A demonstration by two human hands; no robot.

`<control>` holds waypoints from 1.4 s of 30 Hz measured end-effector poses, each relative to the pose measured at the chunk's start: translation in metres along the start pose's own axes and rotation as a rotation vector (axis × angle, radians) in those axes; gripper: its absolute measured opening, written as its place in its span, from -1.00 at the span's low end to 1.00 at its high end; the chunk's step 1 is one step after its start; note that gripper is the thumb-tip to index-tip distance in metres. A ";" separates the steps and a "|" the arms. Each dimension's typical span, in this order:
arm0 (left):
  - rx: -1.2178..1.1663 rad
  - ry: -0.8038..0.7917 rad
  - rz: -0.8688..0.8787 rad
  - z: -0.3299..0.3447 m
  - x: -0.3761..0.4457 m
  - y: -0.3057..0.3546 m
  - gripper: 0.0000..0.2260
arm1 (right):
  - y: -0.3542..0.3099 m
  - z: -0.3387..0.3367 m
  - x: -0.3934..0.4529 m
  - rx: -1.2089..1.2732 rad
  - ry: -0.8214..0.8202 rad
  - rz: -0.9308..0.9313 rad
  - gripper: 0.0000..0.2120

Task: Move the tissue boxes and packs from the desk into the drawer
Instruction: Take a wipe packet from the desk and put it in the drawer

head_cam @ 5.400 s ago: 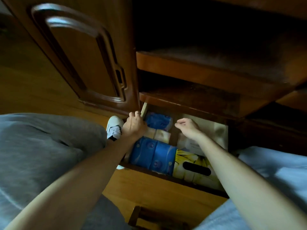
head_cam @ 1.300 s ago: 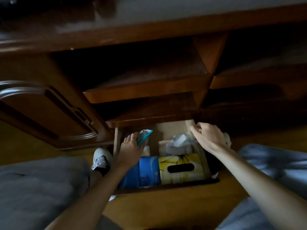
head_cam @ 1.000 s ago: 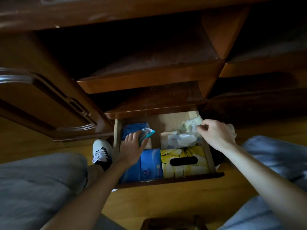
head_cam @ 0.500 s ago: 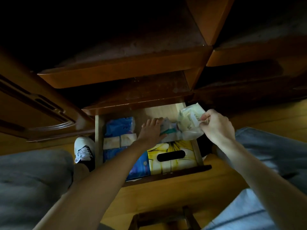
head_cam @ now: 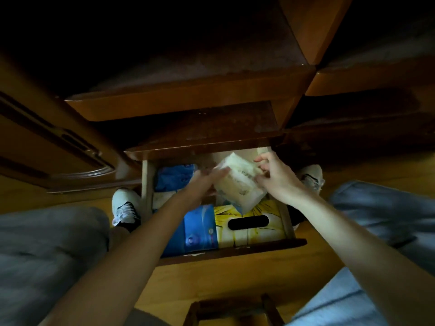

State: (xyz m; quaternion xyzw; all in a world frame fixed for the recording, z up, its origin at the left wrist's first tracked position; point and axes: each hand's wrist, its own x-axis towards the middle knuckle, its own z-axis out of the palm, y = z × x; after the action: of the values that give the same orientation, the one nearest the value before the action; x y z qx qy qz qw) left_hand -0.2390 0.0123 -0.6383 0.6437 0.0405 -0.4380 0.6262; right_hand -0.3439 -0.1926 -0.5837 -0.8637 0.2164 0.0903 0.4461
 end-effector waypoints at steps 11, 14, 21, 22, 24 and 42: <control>-0.130 0.339 0.079 -0.055 -0.049 -0.042 -0.75 | -0.019 0.082 0.013 0.103 -0.188 0.326 -0.37; 0.216 0.706 0.190 -0.082 -0.051 -0.041 -0.75 | -0.019 0.101 0.037 0.244 -0.132 0.409 -0.63; 0.650 1.000 0.155 -0.146 -0.040 -0.055 -0.72 | -0.015 0.146 0.111 0.260 -0.145 0.435 -0.58; 0.651 0.978 0.142 -0.147 -0.035 -0.060 -0.71 | -0.015 0.152 0.119 0.256 -0.153 0.420 -0.56; 0.688 0.963 0.162 -0.148 -0.027 -0.069 -0.72 | -0.019 0.163 0.130 0.272 -0.142 0.381 -0.57; 1.139 0.923 0.675 -0.141 -0.018 -0.083 -0.66 | -0.025 0.205 0.164 0.115 -0.316 0.259 -0.36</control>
State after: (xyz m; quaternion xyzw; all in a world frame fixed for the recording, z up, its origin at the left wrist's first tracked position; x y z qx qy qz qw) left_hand -0.2276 0.1575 -0.7149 0.9575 -0.1309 0.1315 0.2208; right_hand -0.1789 -0.0621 -0.7430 -0.7769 0.2579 0.2688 0.5076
